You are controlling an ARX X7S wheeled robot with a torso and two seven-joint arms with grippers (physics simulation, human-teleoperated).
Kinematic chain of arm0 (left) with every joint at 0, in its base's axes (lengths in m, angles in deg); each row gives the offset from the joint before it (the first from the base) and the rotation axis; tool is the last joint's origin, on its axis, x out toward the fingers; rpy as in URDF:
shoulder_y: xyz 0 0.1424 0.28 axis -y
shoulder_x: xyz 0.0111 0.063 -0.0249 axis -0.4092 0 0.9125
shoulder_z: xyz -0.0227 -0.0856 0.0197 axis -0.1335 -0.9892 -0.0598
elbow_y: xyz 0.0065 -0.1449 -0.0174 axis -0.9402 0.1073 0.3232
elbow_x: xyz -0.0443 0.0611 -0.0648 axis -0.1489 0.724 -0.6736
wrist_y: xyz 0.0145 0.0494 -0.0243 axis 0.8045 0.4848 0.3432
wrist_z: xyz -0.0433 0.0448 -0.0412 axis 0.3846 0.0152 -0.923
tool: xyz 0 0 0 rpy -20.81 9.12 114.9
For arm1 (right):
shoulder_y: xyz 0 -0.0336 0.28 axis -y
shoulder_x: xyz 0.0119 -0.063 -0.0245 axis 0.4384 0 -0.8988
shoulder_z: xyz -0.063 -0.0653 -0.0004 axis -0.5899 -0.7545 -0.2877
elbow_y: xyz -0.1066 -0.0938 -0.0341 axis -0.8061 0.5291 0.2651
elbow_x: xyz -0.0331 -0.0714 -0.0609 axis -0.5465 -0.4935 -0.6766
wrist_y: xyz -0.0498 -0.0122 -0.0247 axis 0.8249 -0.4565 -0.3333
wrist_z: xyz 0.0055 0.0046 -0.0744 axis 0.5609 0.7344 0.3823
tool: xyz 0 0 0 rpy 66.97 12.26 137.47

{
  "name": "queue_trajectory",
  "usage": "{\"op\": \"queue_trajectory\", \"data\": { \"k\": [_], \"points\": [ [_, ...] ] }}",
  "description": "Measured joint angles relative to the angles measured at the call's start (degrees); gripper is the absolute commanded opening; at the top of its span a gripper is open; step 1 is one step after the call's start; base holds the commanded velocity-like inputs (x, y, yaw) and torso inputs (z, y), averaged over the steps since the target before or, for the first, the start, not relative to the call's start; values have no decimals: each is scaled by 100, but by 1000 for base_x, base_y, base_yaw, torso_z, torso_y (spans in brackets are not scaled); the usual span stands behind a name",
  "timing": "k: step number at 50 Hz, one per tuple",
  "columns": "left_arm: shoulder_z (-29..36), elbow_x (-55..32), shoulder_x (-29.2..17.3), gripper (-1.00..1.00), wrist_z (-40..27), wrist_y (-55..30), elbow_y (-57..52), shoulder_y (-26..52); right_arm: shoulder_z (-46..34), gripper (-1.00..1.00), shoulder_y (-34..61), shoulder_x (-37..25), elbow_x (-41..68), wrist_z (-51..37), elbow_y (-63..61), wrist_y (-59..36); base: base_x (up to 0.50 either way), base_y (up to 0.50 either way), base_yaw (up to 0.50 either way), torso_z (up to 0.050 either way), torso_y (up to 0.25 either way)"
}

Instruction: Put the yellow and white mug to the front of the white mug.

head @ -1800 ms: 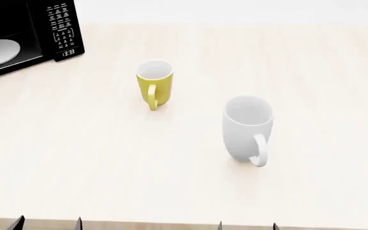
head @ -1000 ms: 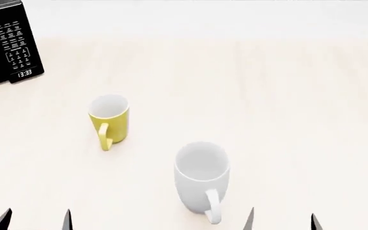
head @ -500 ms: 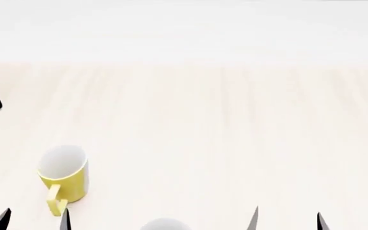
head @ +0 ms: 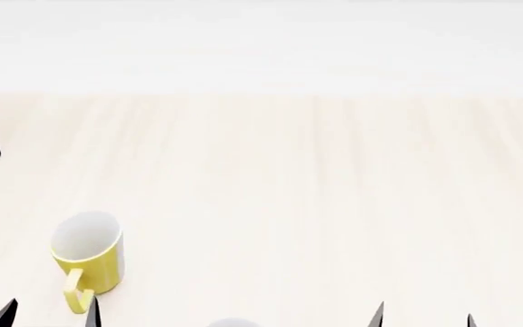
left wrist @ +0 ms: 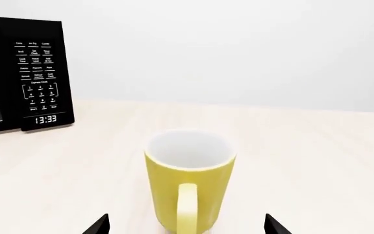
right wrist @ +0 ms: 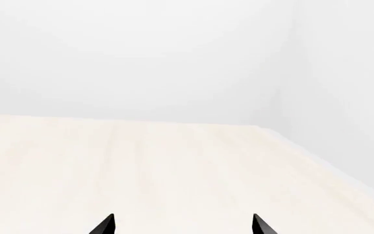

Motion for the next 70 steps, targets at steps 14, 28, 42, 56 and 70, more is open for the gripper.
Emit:
{"op": "queue_trajectory", "data": {
  "k": [14,28,42,56,70],
  "points": [
    [56,-74,-17,100,-63,-248,603,413,-36,100,-33,-49,29,-100,-48,-28,0,0,0,0,0],
    [194,68,-8,100,-220,-388,1261,919,-94,100,-31,-96,61,-161,-6,-18,0,0,0,0,0],
    [428,221,14,-100,-339,-601,1361,1244,-165,100,0,-141,93,-205,94,-12,0,0,0,0,0],
    [401,12,9,-100,-296,-636,1528,1424,-241,100,13,-177,105,-262,115,-42,0,0,0,0,0],
    [411,-76,-46,-100,-266,-686,1526,1455,-306,100,56,-208,136,-308,186,-79,0,0,0,0,0]
  ]
}}
